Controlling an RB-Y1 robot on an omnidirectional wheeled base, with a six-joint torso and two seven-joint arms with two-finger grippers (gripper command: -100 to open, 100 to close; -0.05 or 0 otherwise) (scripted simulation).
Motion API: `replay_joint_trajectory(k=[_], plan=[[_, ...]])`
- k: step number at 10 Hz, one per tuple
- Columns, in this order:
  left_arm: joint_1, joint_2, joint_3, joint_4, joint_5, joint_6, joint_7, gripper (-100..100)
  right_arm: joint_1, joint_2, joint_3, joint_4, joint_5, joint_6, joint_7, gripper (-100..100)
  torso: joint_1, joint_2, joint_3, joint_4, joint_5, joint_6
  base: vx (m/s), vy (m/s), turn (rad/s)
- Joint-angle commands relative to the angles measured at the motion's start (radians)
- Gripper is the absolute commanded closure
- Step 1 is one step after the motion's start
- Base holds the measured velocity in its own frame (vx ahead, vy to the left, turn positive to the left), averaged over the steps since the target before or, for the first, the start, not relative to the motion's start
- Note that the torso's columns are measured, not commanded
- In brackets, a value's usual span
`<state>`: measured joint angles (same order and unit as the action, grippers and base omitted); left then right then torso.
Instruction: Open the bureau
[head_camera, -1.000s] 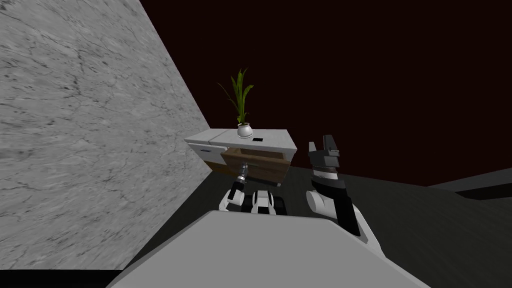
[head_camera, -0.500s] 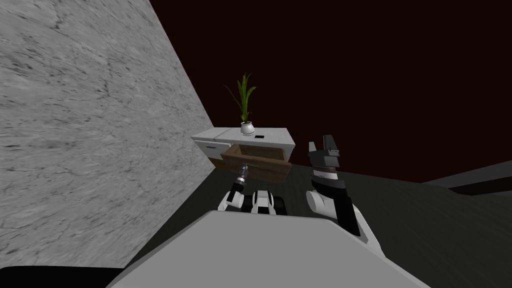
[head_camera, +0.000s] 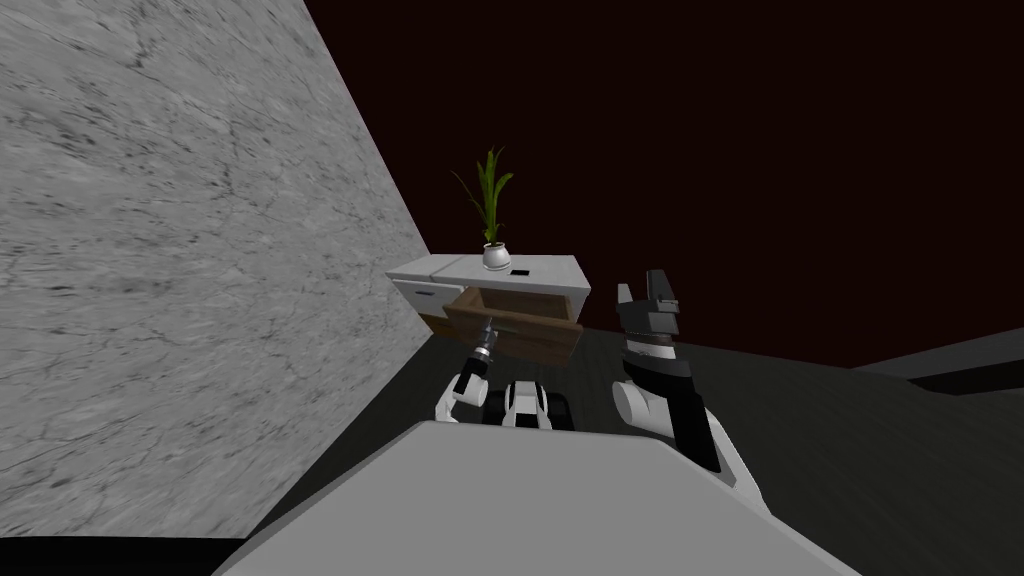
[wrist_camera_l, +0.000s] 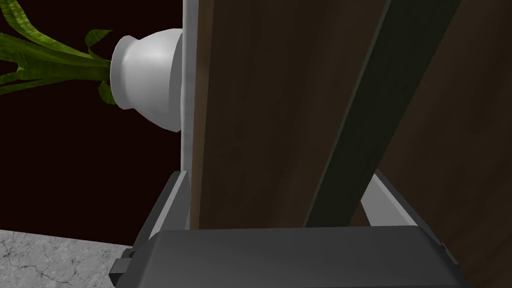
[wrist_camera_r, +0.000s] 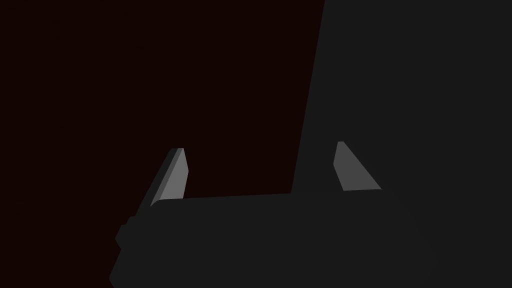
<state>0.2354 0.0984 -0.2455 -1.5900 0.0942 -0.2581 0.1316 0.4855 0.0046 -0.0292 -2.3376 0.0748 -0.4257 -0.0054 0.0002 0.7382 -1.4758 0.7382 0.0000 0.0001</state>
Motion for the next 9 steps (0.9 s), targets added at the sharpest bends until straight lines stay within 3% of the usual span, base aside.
replay_joint_trajectory(k=[1,3,4,5,9], plan=[[-0.004,0.006,0.003,-0.061,0.004,0.065,0.003,-100,0.000,0.000,0.000,0.000,0.000,0.000,0.000,0,0.000,0.000,0.000,0.000,0.000,0.000,-0.029,-0.003,0.014],[-0.011,0.008,0.005,-0.101,0.007,0.111,0.003,-100,0.000,0.000,0.000,0.000,0.000,0.000,0.000,0,-0.001,0.004,0.002,0.004,-0.001,-0.001,-0.027,-0.002,0.017],[-0.005,0.009,0.002,-0.075,0.006,0.096,0.003,-100,0.000,0.000,0.000,0.000,0.000,0.000,0.000,0,-0.001,0.005,0.003,0.006,-0.002,-0.001,-0.006,-0.001,0.001],[-0.004,0.009,0.002,-0.075,0.006,0.101,0.003,0,0.000,0.000,0.000,0.000,0.000,0.000,0.000,0,-0.001,0.005,0.003,0.004,-0.001,-0.001,0.000,0.000,0.000],[-0.001,0.010,0.002,-0.071,0.006,0.104,0.002,0,0.000,0.000,0.000,0.000,0.000,0.000,0.000,0,-0.001,0.000,0.000,0.001,0.000,0.000,0.000,0.000,0.000]])
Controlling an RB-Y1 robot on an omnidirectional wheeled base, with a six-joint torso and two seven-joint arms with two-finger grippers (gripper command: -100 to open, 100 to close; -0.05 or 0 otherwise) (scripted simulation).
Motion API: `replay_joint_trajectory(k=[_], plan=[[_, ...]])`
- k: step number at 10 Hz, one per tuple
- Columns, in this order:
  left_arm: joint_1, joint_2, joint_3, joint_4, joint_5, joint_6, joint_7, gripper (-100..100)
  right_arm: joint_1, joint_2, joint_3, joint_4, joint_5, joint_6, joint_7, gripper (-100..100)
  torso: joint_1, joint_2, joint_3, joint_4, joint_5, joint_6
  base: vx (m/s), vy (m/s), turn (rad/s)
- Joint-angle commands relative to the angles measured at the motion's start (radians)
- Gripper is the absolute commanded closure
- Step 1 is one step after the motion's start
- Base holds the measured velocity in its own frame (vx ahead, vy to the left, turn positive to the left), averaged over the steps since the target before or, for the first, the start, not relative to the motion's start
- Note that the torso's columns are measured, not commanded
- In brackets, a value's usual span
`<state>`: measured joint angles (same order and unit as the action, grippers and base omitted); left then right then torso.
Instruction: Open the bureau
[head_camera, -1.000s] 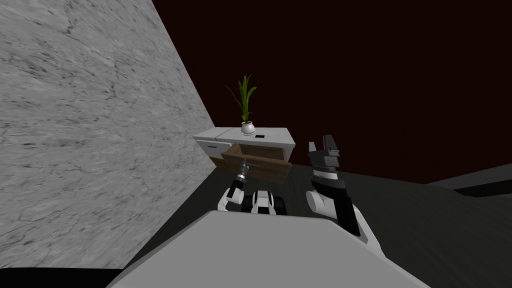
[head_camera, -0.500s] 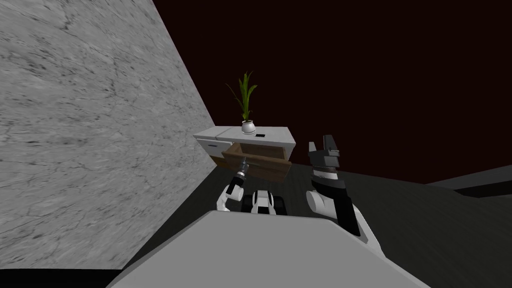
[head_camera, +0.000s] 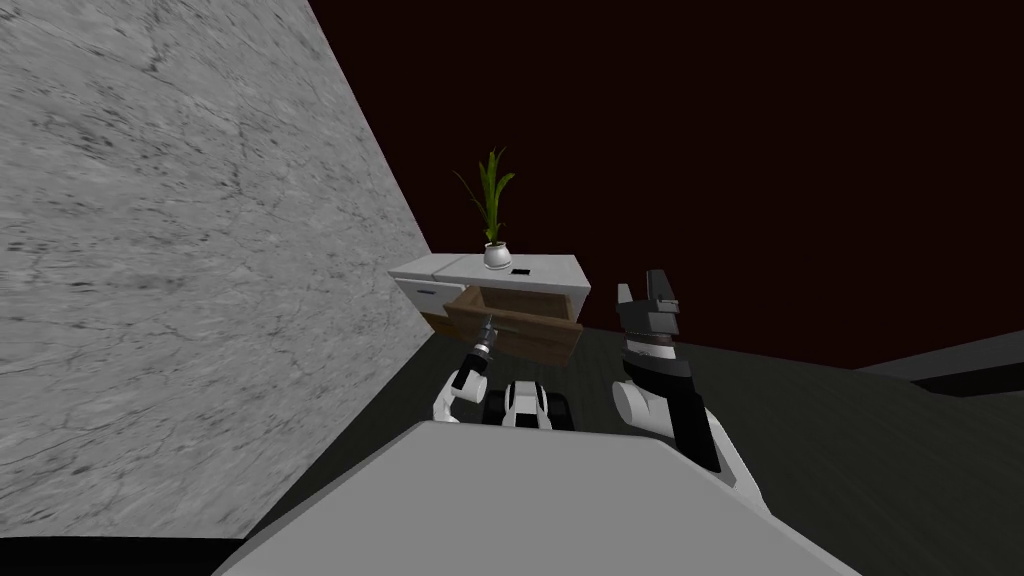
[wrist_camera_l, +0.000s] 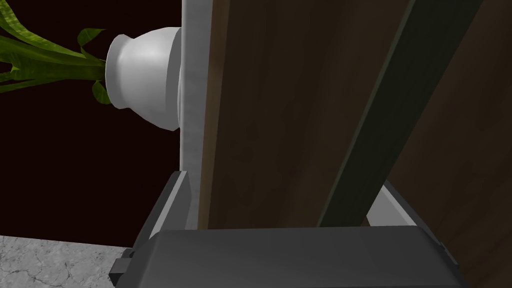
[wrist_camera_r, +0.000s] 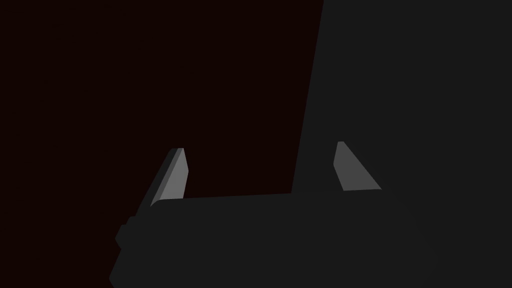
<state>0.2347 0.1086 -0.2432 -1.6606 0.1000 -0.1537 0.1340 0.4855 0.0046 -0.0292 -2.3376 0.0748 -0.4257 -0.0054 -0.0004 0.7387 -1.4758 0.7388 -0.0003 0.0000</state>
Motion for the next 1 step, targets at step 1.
replay_joint_trajectory(k=[1], plan=[[0.000,0.000,0.000,0.000,0.000,0.000,0.000,0,0.000,0.000,0.000,0.000,0.000,0.000,0.000,0,0.000,0.000,0.000,0.000,0.000,0.000,0.000,0.000,0.000]])
